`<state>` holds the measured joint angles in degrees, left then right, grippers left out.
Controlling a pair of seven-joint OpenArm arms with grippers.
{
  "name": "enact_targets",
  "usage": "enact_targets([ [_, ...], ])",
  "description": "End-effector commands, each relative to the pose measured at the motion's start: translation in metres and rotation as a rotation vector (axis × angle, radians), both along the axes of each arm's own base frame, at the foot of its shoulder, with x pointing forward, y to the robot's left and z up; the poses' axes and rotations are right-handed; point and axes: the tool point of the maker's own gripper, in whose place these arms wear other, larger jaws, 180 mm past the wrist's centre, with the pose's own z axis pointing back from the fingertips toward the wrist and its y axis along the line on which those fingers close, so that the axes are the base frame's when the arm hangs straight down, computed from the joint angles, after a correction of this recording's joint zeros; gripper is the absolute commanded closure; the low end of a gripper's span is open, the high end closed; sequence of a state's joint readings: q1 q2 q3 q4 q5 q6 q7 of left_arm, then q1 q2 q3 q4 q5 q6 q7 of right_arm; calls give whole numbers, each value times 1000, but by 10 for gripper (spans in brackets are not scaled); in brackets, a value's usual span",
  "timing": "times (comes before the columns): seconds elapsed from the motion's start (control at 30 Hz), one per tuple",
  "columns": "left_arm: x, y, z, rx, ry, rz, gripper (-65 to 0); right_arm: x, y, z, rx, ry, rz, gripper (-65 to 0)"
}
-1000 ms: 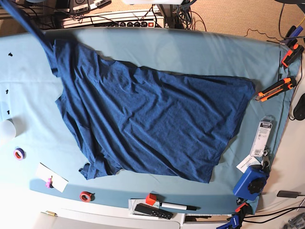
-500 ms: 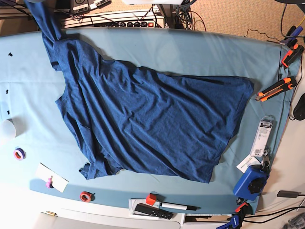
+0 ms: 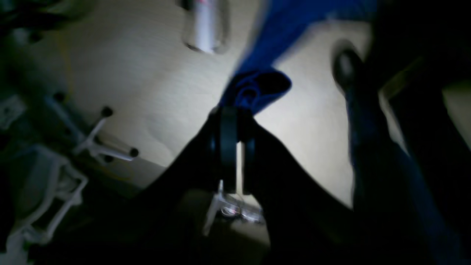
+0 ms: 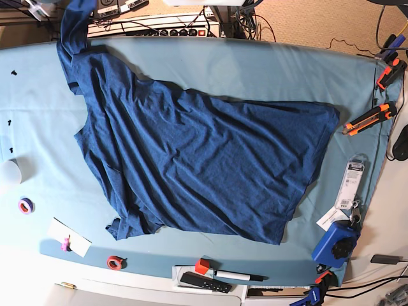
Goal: Layout the t-shirt on the table in an organized manner, then fold the t-shirt properly
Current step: 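Carry the held corner with the right gripper over the shirt toward its middle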
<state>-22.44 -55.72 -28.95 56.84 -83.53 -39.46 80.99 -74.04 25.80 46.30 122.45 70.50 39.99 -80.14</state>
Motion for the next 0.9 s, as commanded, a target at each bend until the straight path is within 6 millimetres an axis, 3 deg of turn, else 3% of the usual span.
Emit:
enact_targets([
  [0.0,3,9,27,18,-65,12,-330,6,14,8,45,-20,44,0],
  [0.13,4,9,29,20,-70,13,-330,24,70,31,195,-100,208,0],
  [0.37,3,11,31,27,-71,15,-330,20,101,37,342,-89,212,0],
  [0.47,2,13,33,34,-71,17,-330,43,107,36,357,-180,219,0],
  [0.6,1,16,36,43,-72,22,-330,90,110,39,345,-367,211,0],
  [0.73,1,16,36,44,-71,22,-330,137,116,51,350,-556,201,0],
  [0.87,1,16,36,43,-71,21,-330,170,127,65,385,-701,190,0],
])
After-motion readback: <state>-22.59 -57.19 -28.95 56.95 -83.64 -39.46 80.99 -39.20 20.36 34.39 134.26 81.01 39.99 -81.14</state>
